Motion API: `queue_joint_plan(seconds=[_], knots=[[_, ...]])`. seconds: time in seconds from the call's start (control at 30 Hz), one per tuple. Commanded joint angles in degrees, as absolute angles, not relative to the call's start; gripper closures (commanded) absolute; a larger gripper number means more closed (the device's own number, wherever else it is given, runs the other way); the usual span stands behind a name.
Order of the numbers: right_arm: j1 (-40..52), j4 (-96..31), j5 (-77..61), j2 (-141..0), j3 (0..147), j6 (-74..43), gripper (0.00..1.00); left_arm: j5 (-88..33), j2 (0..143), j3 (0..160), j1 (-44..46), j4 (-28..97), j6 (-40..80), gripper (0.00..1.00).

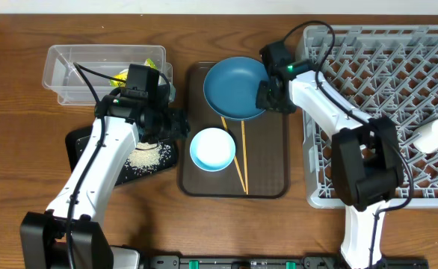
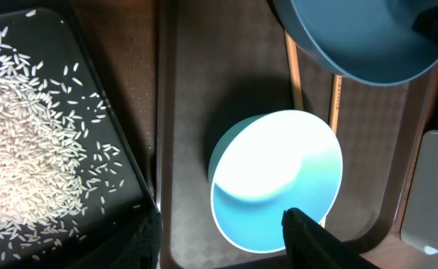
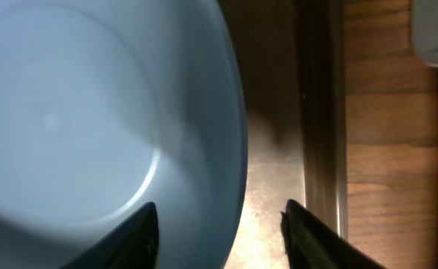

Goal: Sort waste into correct bins and load items into the dishwasher rack
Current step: 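Lift the blue plate with the right gripper and carry it to the rack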

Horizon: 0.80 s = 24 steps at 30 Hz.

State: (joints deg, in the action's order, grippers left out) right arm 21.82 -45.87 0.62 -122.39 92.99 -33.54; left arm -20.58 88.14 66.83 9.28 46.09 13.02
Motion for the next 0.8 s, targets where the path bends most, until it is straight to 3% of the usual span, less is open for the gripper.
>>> queue_joint_plan(seconds=[0.0, 0.07, 0.17, 0.53, 0.77], knots=[[22.3, -45.4, 1.5, -123.3, 93.0, -35.6, 0.68, -19.8, 87.1, 67.4, 9.3, 46.3, 12.0, 0.45], [22.3, -45.0, 1.5, -123.3, 93.0, -35.6, 0.88, -19.8, 87.1, 67.4, 9.3, 46.3, 12.0, 0.45], [22.2, -44.3, 1.5, -123.3, 93.0, -35.8, 0.98, -19.8, 87.1, 67.4, 9.3, 46.2, 12.0, 0.45], [20.2, -44.4, 1.4, -122.7, 94.3, -35.5, 0.99, -19.8, 87.1, 67.4, 9.3, 46.3, 12.0, 0.45], [15.9, -45.9, 1.1, -116.0, 100.0, -24.5, 0.99, -19.8, 87.1, 67.4, 9.3, 46.2, 12.0, 0.45]])
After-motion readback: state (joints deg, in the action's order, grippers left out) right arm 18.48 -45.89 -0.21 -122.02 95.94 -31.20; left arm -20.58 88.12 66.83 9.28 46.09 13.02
